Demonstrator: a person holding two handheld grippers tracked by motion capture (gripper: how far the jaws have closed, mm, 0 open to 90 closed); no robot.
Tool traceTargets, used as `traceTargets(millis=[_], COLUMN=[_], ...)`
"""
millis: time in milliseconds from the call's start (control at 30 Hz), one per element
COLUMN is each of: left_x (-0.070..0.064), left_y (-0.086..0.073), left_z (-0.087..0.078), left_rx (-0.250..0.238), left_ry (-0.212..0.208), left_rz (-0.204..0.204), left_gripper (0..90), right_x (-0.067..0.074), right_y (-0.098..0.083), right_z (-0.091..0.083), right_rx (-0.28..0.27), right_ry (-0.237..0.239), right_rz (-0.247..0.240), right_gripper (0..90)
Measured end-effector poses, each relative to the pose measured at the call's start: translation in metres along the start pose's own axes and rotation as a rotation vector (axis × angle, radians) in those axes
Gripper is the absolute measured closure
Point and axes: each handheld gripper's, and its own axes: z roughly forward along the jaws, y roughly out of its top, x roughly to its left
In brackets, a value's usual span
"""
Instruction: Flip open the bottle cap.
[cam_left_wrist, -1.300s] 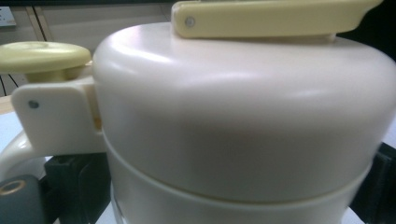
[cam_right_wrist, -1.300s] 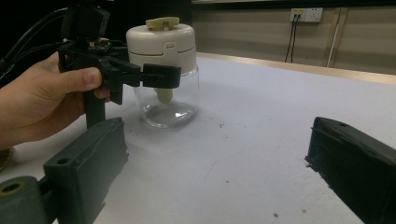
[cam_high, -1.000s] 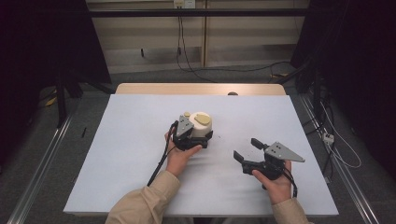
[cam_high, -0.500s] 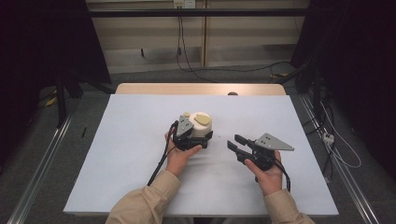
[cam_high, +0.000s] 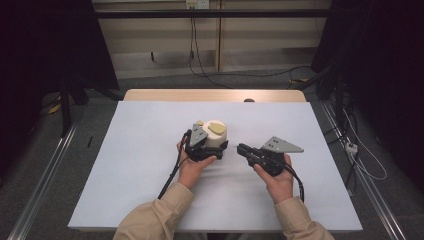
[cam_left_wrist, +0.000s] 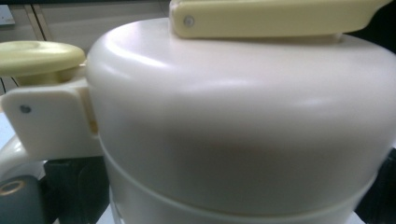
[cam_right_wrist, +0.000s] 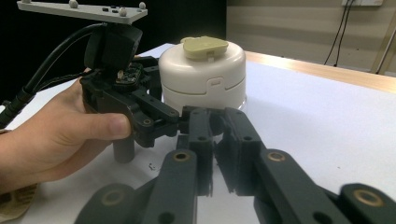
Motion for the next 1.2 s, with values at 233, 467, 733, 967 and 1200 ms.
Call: traceTargets(millis=[233, 467, 733, 967, 1200], left_x=[-0.001, -0.001, -0.001, -0.002, -0.002], left_y=[0.0, 0.0, 0.0, 0.0, 0.0], left_z=[0.0, 0.0, 0.0, 0.0, 0.0], left_rx=[-0.002, -0.001, 0.0, 0.001, 0.002], left_ry=[0.002, 0.002, 0.002, 0.005, 0.007], left_rz=[-0.002, -0.002, 0.001, 0.0, 0.003], left_gripper=[5.0, 5.1, 5.1, 5.1, 5.1], right_x=[0.002, 0.003, 0.005, 0.003, 0.003], right_y=[0.002, 0.006, 0.012, 0.015, 0.02], right_z=[0.005, 0.013, 0.02, 0.025, 0.031], right_rx=[0.016, 0.025, 0.032, 0.036, 0.041], right_ry=[0.012, 0.026, 0.026, 0.025, 0.031], right_rz=[-0.001, 0.0, -0.015, -0.018, -0.025], right_gripper=[89.0, 90.0, 90.0, 90.0, 90.0])
